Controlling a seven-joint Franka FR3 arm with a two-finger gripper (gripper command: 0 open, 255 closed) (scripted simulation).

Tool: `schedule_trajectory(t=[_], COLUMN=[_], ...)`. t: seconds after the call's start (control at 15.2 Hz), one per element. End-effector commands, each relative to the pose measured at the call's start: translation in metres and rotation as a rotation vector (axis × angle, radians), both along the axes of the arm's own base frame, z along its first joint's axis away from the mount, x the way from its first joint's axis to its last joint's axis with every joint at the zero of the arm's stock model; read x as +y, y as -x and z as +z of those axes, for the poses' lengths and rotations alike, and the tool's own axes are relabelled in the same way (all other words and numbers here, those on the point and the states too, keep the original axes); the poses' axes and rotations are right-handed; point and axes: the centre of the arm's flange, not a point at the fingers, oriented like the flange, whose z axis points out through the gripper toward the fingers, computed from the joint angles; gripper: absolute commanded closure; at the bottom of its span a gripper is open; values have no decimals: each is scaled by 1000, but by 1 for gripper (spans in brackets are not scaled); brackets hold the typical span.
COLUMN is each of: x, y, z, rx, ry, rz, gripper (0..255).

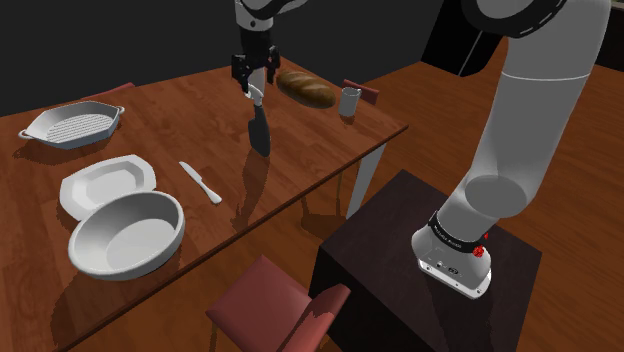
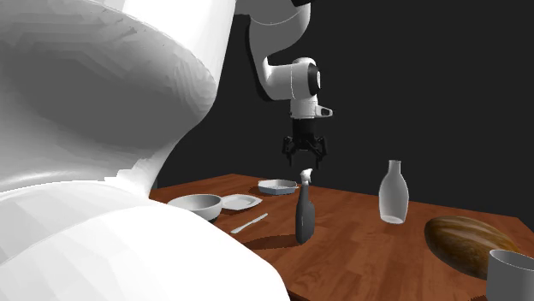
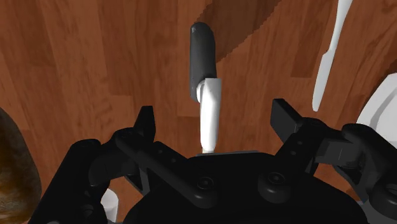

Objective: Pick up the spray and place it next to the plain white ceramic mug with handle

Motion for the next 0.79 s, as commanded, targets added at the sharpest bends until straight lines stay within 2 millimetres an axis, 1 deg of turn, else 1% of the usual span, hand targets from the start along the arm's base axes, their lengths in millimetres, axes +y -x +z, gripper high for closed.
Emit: schedule_trajectory(t=[0.0, 0.2, 0.26, 0.73], x=[0, 0, 0, 0], y=[-1, -2, -2, -2], z=[-10, -26, -35, -35], rx=[0, 0, 0, 0], ry=[0, 0, 0, 0], rz=[-1, -1, -1, -1], gripper=[0, 0, 0, 0])
